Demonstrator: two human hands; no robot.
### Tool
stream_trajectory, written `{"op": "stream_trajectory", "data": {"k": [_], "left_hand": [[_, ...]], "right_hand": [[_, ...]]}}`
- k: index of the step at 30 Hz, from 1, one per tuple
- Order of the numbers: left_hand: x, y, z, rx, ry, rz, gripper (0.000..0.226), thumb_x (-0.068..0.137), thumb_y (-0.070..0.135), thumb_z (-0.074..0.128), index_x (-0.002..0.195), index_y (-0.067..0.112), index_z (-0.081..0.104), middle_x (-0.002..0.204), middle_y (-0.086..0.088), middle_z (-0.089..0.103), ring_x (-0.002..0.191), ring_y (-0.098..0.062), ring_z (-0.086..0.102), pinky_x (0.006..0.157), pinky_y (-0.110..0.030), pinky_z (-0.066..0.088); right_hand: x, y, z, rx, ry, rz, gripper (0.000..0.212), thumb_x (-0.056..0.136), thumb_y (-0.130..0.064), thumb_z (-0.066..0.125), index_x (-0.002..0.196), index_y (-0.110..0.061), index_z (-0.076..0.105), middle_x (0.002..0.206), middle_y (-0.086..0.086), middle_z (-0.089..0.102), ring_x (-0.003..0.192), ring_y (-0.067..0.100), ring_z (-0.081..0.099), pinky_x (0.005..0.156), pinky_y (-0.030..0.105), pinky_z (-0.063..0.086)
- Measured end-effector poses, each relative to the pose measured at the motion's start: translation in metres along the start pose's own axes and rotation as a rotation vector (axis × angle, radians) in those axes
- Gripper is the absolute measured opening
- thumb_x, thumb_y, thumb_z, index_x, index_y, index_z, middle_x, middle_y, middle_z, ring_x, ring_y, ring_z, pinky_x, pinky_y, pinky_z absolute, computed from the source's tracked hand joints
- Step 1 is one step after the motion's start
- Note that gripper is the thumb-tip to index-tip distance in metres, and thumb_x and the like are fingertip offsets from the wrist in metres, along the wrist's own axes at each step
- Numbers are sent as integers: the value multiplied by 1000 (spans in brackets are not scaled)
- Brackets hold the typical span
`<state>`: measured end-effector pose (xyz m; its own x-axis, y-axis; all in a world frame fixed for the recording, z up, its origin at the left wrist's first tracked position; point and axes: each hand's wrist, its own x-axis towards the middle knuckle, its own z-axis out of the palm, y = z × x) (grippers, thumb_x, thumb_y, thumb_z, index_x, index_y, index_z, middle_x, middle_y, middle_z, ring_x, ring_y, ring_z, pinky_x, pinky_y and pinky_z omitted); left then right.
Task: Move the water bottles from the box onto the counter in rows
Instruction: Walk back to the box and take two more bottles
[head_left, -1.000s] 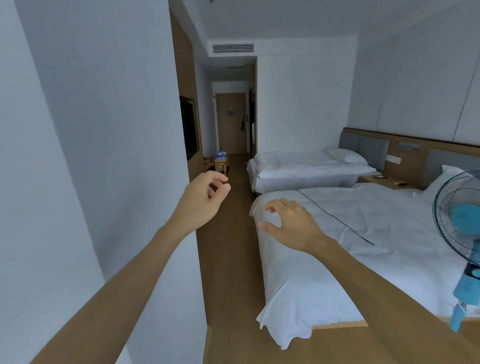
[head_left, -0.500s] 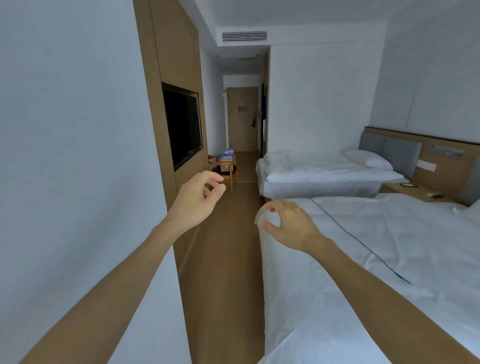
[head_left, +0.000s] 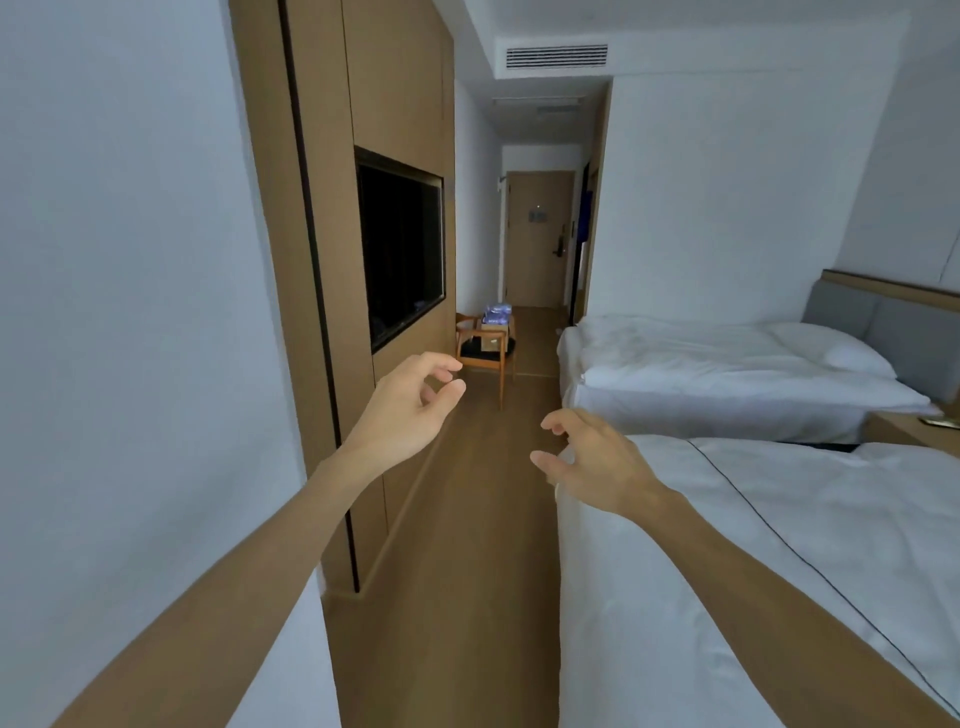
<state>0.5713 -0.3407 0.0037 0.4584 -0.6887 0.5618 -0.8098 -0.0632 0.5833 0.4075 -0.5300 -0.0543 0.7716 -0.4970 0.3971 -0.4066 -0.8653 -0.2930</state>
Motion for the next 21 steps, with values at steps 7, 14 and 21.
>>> {"op": "stream_trajectory", "data": {"k": [7,14,21], "left_hand": [[141,-93,40,-41,-21,21,25,96,35,53,121,30,56,110,14,59,93,-2,57,73,-12,41],[264,-164,85,-33,-25,25,23,95,37,54,117,31,58,102,19,59,88,-1,58,68,-10,38],[368,-246,144,-36,-45,28,19,95,36,54,113,32,58,100,18,58,85,-2,57,64,-8,39]], "right_hand": [[138,39,48,-45,10,56,46,89,-59,52,128,-35,46,127,-12,53,106,9,54,84,28,46],[250,87,79,-54,34,121,45,91,-56,53,129,-33,46,128,-11,52,110,12,54,80,27,41],[365,154,131,-48,22,146,42,91,-55,54,125,-32,46,127,-11,51,110,12,52,85,28,41]]}}
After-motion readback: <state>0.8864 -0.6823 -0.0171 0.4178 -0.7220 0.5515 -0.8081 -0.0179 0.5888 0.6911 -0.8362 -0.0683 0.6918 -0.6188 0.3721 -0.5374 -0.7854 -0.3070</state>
